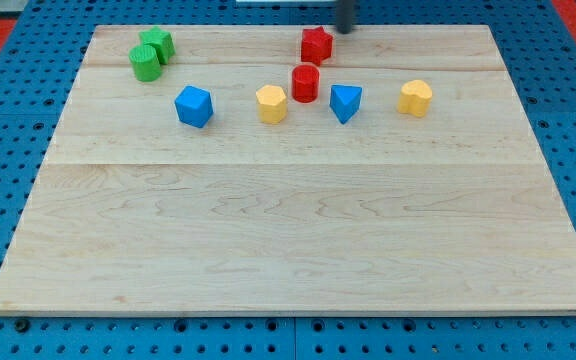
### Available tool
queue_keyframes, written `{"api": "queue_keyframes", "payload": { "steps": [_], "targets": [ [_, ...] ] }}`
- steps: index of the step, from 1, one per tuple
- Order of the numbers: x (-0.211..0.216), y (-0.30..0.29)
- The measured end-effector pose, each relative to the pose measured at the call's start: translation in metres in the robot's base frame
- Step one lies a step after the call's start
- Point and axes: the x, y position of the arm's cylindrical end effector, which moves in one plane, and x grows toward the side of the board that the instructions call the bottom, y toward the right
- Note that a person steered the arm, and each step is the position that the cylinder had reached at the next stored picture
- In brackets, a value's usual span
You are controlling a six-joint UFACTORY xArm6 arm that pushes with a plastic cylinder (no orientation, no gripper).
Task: Move the red blocks above to the blue cube
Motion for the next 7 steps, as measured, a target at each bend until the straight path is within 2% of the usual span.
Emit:
{"api": "queue_keyframes", "payload": {
  "steps": [1,3,5,6,7],
  "targets": [
    [0.009,0.037],
    [0.036,-0.086],
    [0.047,-0.243],
    [0.047,-0.222],
    [0.053,-0.096]
  ]
}}
